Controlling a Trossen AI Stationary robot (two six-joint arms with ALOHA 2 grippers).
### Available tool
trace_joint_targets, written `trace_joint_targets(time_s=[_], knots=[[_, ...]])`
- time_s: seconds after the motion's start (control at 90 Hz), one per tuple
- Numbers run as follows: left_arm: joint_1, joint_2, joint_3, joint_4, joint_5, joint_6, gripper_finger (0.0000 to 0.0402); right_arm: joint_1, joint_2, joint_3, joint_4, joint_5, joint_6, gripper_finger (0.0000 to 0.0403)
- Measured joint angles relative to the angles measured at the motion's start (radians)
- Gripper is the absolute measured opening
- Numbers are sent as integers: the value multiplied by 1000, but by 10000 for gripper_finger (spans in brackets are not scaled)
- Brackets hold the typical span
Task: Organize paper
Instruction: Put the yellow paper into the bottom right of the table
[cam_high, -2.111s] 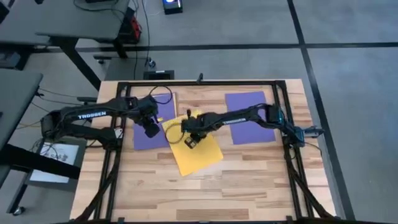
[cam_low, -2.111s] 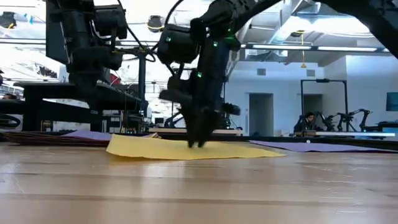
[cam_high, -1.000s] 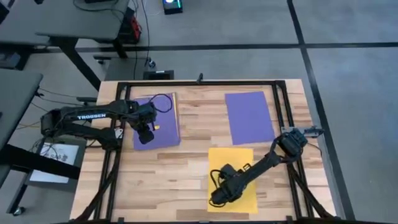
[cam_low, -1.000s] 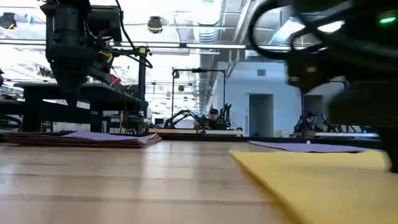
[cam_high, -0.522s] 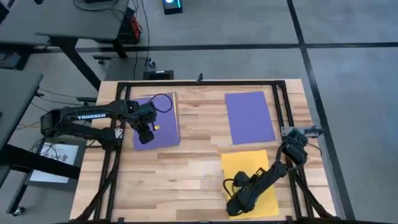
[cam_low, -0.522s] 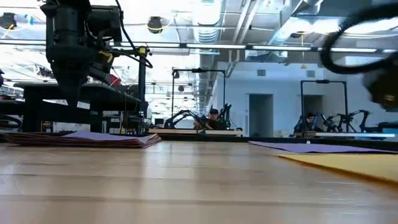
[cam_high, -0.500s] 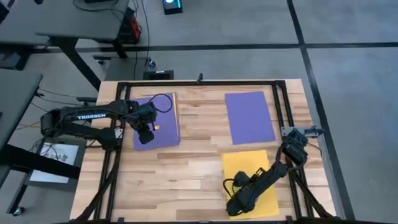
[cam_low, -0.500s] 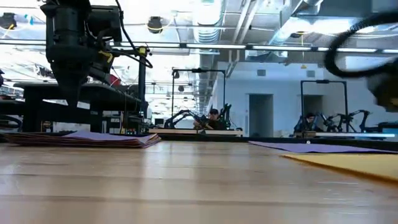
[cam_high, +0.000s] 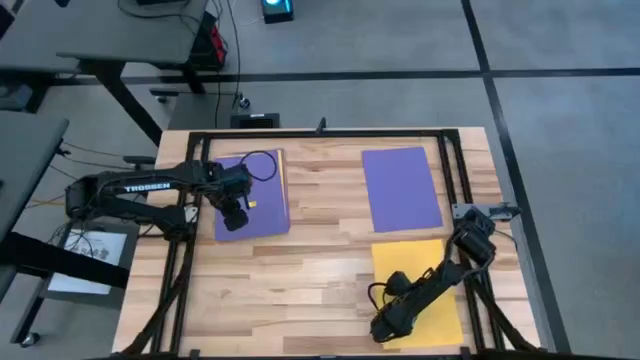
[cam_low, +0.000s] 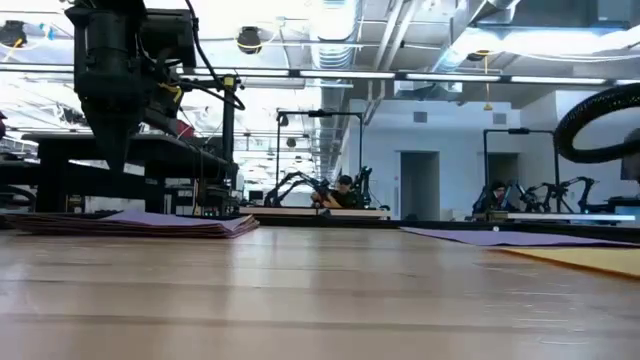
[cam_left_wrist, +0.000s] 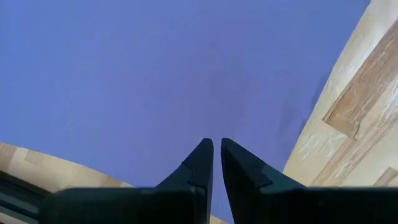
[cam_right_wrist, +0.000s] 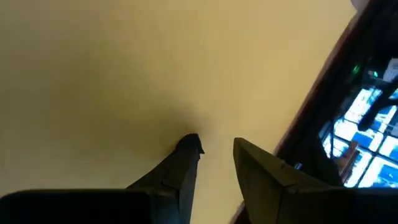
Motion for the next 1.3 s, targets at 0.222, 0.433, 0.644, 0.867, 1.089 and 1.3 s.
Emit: trace_joint_targets(time_s=[0.222,0.433,0.644,0.867,1.089,1.3], knots=[[0,0,0,1,0,-5,17,-5,-91,-27,-5,9,84,102],[0,0,0,5,0,0,17,11,-186,-26,-27,59,70,102],[0,0,0,7,8,1,17,20,-255,-25,10,124,92,102],[-6,0,48,-57,223,-31,17,33,-358,-81,362,189,313,102],[-13,0,130,-86,232,-1,17,118,-495,-187,262,277,728,102],[-13,0,147,-70,229,17,17,128,-534,-332,447,298,752,102]])
